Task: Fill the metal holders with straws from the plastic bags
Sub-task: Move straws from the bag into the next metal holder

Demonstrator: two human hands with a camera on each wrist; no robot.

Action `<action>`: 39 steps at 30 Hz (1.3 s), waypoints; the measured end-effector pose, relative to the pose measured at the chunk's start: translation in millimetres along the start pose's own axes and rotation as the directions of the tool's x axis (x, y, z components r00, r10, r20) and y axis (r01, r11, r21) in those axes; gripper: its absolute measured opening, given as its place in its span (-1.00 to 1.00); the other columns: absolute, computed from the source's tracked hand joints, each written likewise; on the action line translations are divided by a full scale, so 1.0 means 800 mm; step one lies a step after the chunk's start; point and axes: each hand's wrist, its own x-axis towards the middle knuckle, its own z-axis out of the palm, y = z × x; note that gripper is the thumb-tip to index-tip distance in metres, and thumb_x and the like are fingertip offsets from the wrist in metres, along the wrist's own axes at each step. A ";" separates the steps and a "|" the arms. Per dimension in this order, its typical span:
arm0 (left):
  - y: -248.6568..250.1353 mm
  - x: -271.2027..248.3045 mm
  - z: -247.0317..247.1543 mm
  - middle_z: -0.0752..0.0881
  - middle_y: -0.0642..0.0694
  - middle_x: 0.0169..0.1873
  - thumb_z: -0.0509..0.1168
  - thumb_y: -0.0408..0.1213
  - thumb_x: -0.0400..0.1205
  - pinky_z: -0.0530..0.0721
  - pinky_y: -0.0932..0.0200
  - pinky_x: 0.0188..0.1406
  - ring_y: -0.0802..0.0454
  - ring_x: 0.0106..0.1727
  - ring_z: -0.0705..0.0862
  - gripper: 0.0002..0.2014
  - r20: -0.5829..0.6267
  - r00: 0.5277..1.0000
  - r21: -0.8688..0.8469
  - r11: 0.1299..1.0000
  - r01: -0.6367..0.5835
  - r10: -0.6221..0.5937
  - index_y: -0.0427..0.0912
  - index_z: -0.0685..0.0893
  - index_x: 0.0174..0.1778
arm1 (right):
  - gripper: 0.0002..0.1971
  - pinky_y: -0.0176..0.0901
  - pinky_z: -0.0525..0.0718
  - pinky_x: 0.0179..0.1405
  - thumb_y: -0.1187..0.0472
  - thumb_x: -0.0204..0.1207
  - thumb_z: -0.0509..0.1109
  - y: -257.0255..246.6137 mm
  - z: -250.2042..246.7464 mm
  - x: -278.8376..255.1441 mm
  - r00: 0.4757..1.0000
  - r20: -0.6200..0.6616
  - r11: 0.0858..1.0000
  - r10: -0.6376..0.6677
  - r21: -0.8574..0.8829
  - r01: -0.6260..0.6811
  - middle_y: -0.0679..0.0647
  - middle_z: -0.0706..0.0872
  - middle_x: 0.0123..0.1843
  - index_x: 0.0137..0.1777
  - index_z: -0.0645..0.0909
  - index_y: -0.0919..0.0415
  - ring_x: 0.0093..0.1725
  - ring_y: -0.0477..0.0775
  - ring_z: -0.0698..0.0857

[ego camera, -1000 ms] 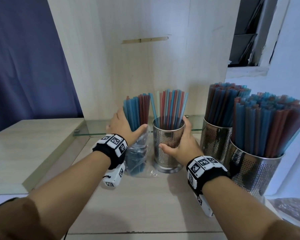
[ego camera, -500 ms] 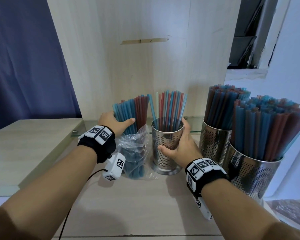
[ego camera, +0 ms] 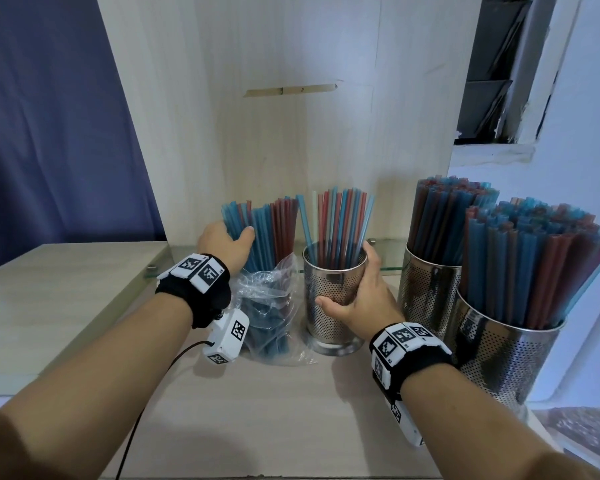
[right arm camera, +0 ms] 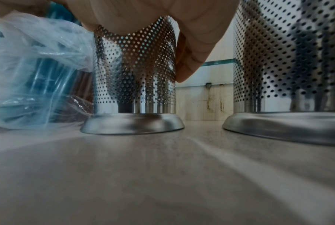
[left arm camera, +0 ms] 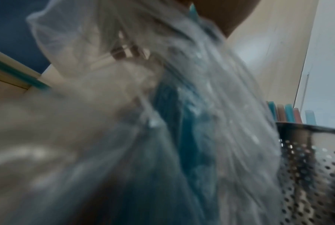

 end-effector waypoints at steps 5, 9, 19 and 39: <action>0.012 0.000 -0.005 0.66 -0.15 -0.29 0.22 -0.11 0.72 0.61 0.02 -0.21 -0.15 -0.22 0.63 -0.76 -0.060 0.998 -0.151 0.988 -0.027 0.018 -0.14 0.54 -0.21 | 0.27 -0.11 0.48 0.45 -0.12 0.17 0.73 0.001 0.000 0.000 1.000 -0.004 1.000 -0.006 0.010 0.006 0.06 0.47 0.59 0.67 -0.17 -0.19 0.48 0.03 0.54; 0.021 0.009 -0.015 0.67 -0.12 -0.17 0.19 -0.09 0.73 0.48 0.17 -0.24 0.01 -0.22 0.60 -0.72 -0.120 0.993 -0.245 0.969 -0.034 0.004 -0.28 0.61 0.05 | 0.27 -0.12 0.47 0.44 -0.13 0.18 0.72 0.002 0.001 0.001 1.000 -0.002 1.000 0.002 0.005 -0.002 0.05 0.47 0.59 0.67 -0.18 -0.17 0.49 0.04 0.55; 0.049 0.042 -0.064 0.70 -0.15 -0.30 0.06 -0.21 0.80 0.81 0.11 -0.18 0.13 -0.38 0.74 -0.62 -0.287 0.955 -0.558 0.798 -0.228 0.072 -0.54 0.49 0.19 | 0.28 0.05 0.52 0.50 -0.18 0.15 0.70 0.003 0.002 0.002 1.000 0.006 1.000 0.015 0.010 -0.015 0.06 0.45 0.61 0.65 -0.19 -0.23 0.50 0.06 0.53; 0.102 -0.061 -0.082 0.59 0.09 -0.53 0.27 -0.12 0.72 0.67 0.13 -0.36 0.10 -0.48 0.58 -0.84 -0.149 0.945 -0.556 0.765 -0.323 0.291 -0.06 0.53 -0.15 | 0.27 0.08 0.51 0.50 -0.17 0.16 0.71 0.002 0.002 0.002 1.000 0.006 0.999 0.029 0.016 -0.029 0.07 0.46 0.60 0.66 -0.18 -0.21 0.50 0.08 0.53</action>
